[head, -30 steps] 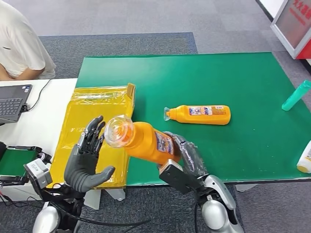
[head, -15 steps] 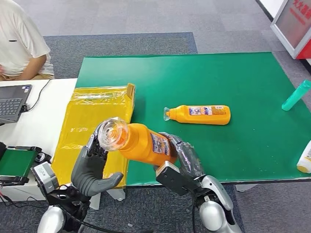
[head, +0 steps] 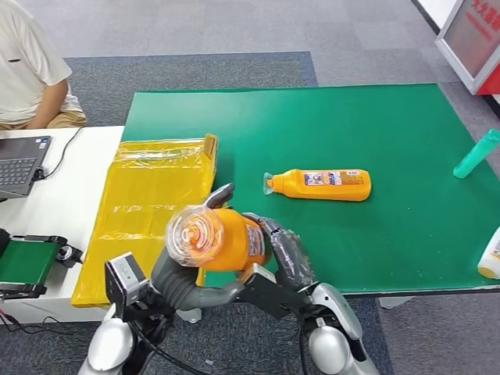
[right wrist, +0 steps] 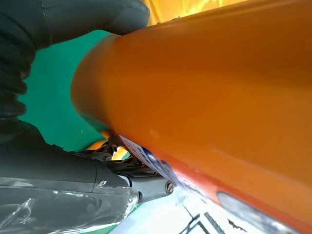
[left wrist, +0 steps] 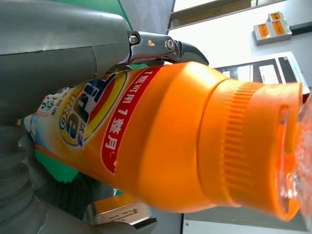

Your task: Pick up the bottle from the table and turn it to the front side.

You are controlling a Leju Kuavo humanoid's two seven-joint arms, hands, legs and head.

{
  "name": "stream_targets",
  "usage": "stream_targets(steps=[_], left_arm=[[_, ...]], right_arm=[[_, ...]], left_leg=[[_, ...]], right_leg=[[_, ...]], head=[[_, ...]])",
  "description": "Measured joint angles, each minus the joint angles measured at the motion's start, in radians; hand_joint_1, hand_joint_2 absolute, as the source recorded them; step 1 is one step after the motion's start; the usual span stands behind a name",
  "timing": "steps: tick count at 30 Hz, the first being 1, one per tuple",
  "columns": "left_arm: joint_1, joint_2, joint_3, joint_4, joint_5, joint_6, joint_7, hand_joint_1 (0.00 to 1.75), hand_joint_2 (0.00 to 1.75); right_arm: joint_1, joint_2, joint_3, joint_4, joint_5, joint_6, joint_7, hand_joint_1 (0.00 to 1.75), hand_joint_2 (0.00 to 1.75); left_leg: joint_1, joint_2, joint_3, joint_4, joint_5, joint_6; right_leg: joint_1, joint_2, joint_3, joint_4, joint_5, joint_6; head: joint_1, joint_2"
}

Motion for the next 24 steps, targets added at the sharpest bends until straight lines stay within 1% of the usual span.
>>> stream_targets(steps=[5, 9, 15, 16, 19, 20, 24], left_arm=[[-0.023, -0.001, -0.032, 0.009, 0.000, 0.022, 0.011, 0.00, 1.75], [-0.035, 0.000, -0.051, 0.018, -0.017, 0.045, 0.025, 0.00, 0.00], [-0.050, 0.000, -0.068, 0.035, -0.028, 0.056, 0.037, 0.00, 0.00], [-0.051, 0.000, -0.069, 0.037, -0.028, 0.056, 0.037, 0.38, 0.00], [-0.052, 0.000, -0.070, 0.041, -0.029, 0.056, 0.037, 1.69, 0.00], [-0.053, 0.000, -0.071, 0.042, -0.030, 0.057, 0.037, 1.75, 0.00], [-0.058, 0.002, -0.071, 0.046, -0.031, 0.059, 0.040, 1.75, 0.00]], right_arm=[[0.006, -0.007, 0.004, -0.001, 0.032, -0.034, -0.018, 1.75, 1.75], [0.010, -0.012, 0.006, -0.003, 0.049, -0.048, -0.020, 1.75, 1.75], [0.017, -0.017, 0.006, -0.006, 0.053, -0.059, -0.020, 1.75, 1.75], [0.017, -0.018, 0.006, -0.006, 0.053, -0.059, -0.020, 1.75, 1.75], [0.018, -0.019, 0.005, -0.008, 0.053, -0.059, -0.020, 1.75, 1.75], [0.019, -0.019, 0.005, -0.008, 0.053, -0.059, -0.020, 1.75, 1.75], [0.022, -0.019, 0.005, -0.009, 0.052, -0.062, -0.020, 1.75, 1.75]], left_leg=[[0.000, 0.000, 0.000, 0.000, 0.000, 0.000], [0.000, 0.000, 0.000, 0.000, 0.000, 0.000], [0.000, 0.000, 0.000, 0.000, 0.000, 0.000], [0.000, 0.000, 0.000, 0.000, 0.000, 0.000], [0.000, 0.000, 0.000, 0.000, 0.000, 0.000], [0.000, 0.000, 0.000, 0.000, 0.000, 0.000], [0.000, 0.000, 0.000, 0.000, 0.000, 0.000]], right_leg=[[0.000, 0.000, 0.000, 0.000, 0.000, 0.000], [0.000, 0.000, 0.000, 0.000, 0.000, 0.000], [0.000, 0.000, 0.000, 0.000, 0.000, 0.000], [0.000, 0.000, 0.000, 0.000, 0.000, 0.000], [0.000, 0.000, 0.000, 0.000, 0.000, 0.000], [0.000, 0.000, 0.000, 0.000, 0.000, 0.000], [0.000, 0.000, 0.000, 0.000, 0.000, 0.000]], head=[[0.000, 0.000], [0.000, 0.000], [0.000, 0.000], [0.000, 0.000], [0.000, 0.000], [0.000, 0.000], [0.000, 0.000]])
